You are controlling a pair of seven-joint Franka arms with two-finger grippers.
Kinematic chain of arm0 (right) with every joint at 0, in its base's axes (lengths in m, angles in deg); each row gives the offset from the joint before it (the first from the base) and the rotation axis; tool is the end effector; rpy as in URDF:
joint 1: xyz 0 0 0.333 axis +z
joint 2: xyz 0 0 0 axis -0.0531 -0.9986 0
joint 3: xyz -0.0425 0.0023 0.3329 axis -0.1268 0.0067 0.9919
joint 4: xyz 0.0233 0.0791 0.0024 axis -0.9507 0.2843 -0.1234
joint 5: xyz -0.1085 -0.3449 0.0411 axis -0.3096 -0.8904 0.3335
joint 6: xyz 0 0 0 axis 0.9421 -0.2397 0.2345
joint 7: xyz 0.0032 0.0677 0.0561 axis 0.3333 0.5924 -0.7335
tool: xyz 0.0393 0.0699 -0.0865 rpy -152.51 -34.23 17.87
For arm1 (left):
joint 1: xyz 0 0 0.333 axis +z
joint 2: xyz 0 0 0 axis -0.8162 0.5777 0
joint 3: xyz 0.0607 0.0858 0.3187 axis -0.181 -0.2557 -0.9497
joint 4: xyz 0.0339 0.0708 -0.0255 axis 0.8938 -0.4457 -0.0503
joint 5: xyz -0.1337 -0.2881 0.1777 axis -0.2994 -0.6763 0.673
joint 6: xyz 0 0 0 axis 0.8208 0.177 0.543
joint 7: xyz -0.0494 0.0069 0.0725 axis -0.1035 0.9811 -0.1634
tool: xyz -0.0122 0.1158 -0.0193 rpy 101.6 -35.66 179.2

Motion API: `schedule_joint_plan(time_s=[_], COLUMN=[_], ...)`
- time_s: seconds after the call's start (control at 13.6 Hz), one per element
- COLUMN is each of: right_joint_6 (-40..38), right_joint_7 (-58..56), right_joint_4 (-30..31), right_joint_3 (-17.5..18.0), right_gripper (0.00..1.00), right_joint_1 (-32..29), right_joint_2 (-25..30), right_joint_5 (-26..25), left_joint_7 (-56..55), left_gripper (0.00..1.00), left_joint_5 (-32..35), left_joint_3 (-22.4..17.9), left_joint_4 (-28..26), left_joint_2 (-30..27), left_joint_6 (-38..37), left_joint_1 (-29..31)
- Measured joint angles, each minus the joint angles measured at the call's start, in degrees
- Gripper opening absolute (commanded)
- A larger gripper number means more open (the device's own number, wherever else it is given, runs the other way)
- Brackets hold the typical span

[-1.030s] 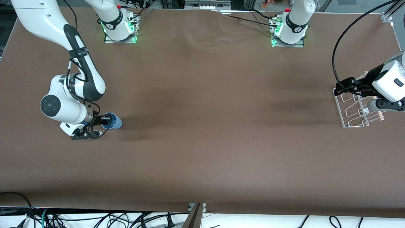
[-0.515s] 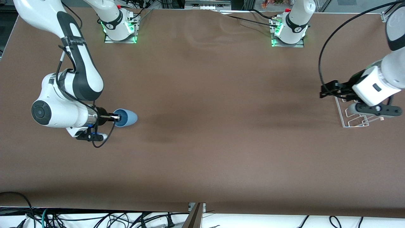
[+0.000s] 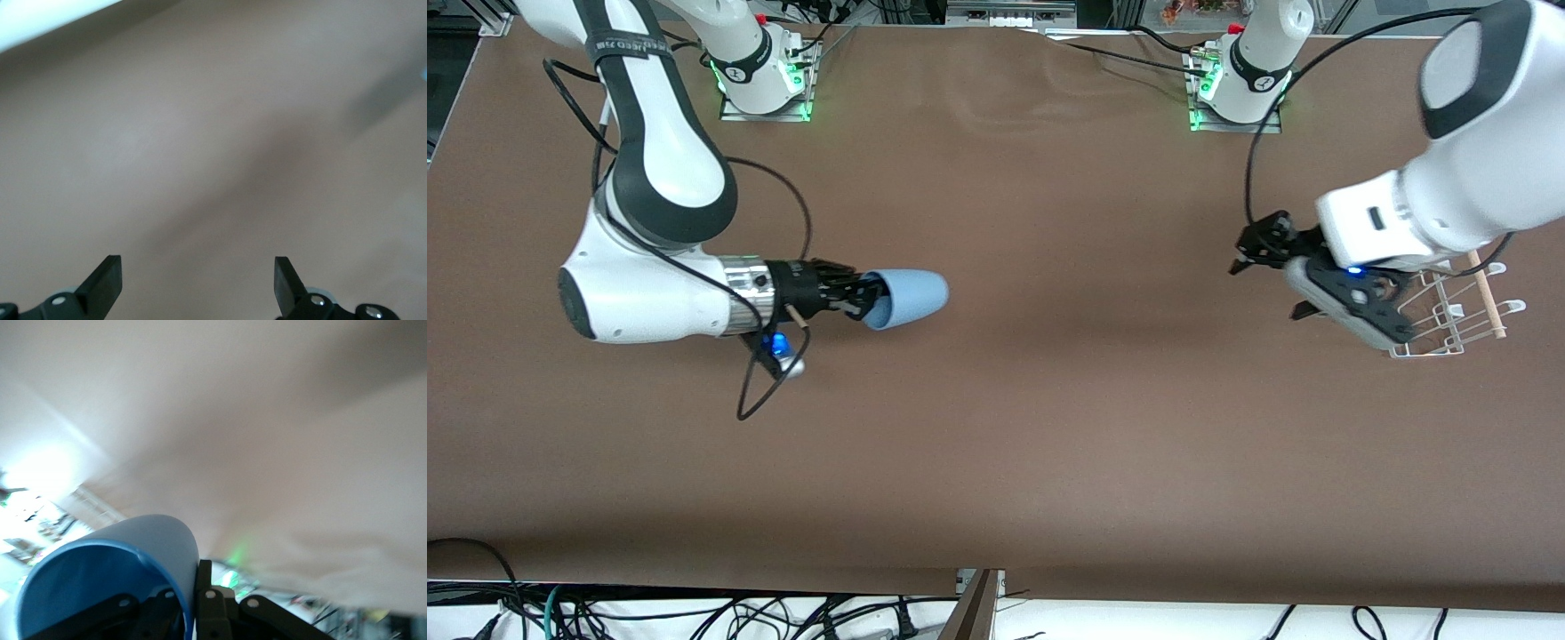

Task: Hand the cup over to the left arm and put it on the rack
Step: 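Lift the blue cup with the right gripper while the left gripper approaches, then close the left gripper on the cup's base beside the right gripper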

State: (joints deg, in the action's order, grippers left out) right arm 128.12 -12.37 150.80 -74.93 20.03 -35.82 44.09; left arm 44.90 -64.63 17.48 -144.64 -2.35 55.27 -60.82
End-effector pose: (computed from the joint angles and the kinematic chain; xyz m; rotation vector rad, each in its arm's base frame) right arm 0.6109 0.2853 0.4440 -2.2456 0.7655 0.7638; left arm 0.6018 -0.1660 0.5764 2.7227 -0.9129 0.1005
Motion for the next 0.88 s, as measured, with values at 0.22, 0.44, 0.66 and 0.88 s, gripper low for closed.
schedule_joint_plan(time_s=[0.22, 0.44, 0.66, 0.88], right_joint_6=[6.40, 13.57, 20.79, 23.00], right_joint_7=[10.06, 18.04, 24.61, 27.20], right_joint_4=[-0.97, -1.11, -1.12, -1.16], right_joint_3=[0.08, 0.15, 0.17, 0.17], right_gripper=[0.00, 0.00, 0.00, 0.00], right_joint_1=[4.52, 9.39, 13.50, 15.00], right_joint_2=[-0.08, -0.76, -1.79, -1.89], right_joint_5=[9.89, 15.35, 17.06, 18.41], left_joint_7=[11.43, 19.19, 22.50, 25.71], left_gripper=[1.00, 1.00, 1.00, 1.00], left_joint_5=[0.00, 0.00, 0.00, 0.00], left_joint_3=[4.48, 7.62, 11.11, 13.29], left_joint_4=[-0.37, -1.21, -1.28, -2.38], left_joint_2=[0.55, 0.67, 0.64, 0.62], left_joint_6=[5.80, 10.71, 11.76, 15.36], left_joint_1=[-0.31, -0.69, -0.84, -1.15])
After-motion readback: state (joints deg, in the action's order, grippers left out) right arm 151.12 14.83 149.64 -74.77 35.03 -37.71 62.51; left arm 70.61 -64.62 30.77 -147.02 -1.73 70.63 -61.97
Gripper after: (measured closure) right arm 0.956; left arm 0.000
